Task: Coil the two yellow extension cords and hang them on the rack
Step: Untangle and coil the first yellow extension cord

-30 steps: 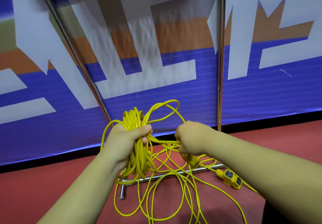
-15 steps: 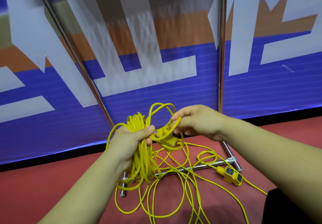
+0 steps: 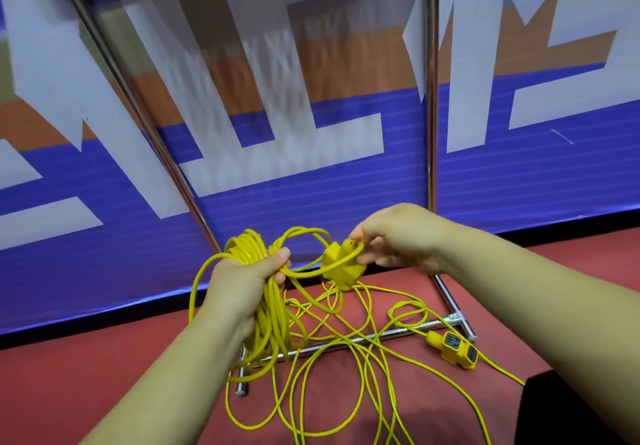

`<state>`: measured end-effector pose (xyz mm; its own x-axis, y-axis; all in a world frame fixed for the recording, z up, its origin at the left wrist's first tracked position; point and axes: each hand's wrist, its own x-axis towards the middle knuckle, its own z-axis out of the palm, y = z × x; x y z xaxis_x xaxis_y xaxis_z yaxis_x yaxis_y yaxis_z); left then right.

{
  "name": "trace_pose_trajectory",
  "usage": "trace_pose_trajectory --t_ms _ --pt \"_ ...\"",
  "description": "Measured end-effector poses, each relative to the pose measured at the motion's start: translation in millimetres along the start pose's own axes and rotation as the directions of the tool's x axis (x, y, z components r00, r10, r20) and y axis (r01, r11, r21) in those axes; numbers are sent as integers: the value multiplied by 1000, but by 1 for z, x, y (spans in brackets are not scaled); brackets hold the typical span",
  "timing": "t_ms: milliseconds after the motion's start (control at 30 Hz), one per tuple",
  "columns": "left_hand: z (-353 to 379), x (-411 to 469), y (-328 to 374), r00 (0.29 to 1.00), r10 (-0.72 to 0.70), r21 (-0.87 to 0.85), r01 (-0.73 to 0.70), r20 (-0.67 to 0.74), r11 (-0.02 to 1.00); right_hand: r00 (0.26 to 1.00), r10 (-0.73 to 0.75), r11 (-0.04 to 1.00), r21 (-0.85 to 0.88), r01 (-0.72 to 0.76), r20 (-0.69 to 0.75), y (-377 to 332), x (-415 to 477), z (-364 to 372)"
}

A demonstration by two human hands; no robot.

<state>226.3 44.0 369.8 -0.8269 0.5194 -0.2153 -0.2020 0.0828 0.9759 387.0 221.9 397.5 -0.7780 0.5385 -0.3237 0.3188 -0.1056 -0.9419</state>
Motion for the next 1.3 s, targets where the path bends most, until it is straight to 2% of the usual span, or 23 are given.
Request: trace_pose_trajectory --t_ms 100,167,267,367,467,533,600,667,767,900,1100,1300 --pt "-3 4 2 999 -6 -55 3 -39 998 990 -121 972 -195 135 78 5 -2 -3" --pt "-5 6 5 999 -3 -70 0 -54 998 963 -259 881 -391 268 76 3 -5 -6" --pt "-9 9 5 997 28 -55 -32 -73 998 922 -382 776 -522 354 56 -3 -8 -10" --pt "-12 9 6 997 37 -67 -41 -66 997 946 -316 736 -612 289 67 1 -5 -12" --pt "-11 4 10 1000 15 -121 -13 11 993 972 -147 706 -668 235 186 13 -1 -10" --pt "-6 -3 14 998 -1 -152 11 68 988 953 -28 750 -624 220 303 18 -3 -6" --pt "-1 -10 17 995 -1 -161 17 103 987 922 18 790 -570 224 386 22 -3 0" --pt "4 -16 20 990 8 -158 14 138 987 920 -59 813 -516 269 387 24 -2 9" --pt "9 -23 20 982 44 -124 -22 184 992 914 -259 798 -464 385 313 30 2 28" --pt "11 -27 23 972 68 -127 -39 227 991 879 -257 854 -332 401 401 36 5 46" --pt "-2 -19 21 977 67 -112 -45 204 993 906 -333 844 -345 410 262 25 8 31" --pt "-9 -12 14 979 32 -8 -31 203 999 891 -451 885 -108 453 43 15 8 11"
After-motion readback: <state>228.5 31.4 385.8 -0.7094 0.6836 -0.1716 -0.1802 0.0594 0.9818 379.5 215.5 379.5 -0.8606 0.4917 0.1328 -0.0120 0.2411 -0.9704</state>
